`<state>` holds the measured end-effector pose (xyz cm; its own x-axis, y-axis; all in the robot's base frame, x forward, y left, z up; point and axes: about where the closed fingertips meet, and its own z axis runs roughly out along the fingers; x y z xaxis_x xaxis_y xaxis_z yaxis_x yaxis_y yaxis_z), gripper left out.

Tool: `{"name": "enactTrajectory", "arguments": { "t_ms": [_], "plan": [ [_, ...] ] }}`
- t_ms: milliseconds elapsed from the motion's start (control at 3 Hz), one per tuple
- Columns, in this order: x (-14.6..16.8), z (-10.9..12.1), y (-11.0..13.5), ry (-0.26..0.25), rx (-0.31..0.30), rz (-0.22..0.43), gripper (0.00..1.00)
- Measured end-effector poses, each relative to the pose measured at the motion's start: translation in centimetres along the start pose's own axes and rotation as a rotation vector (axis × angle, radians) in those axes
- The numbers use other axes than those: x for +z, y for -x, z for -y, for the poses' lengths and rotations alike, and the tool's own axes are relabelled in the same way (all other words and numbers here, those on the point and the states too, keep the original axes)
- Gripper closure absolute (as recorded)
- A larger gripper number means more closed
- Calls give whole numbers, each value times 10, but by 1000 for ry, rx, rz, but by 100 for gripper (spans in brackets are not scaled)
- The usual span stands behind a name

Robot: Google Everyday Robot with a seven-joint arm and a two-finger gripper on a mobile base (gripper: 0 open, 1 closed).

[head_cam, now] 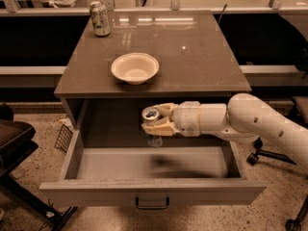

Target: Place redbull can into top drawer

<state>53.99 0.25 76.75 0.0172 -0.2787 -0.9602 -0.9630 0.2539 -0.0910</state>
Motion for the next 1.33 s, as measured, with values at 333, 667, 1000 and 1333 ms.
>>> {"name": "enactTrajectory", "arguments": {
  "t_ms": [333,667,1000,1333],
  "plan": [
    [5,-5,-37,8,9,-10,100],
    [1,-9,-56,-6,24,-5,100],
    [-1,-10,-70,-18,35,9,100],
    [-1,-8,-79,-28,46,18,100]
  ]
}}
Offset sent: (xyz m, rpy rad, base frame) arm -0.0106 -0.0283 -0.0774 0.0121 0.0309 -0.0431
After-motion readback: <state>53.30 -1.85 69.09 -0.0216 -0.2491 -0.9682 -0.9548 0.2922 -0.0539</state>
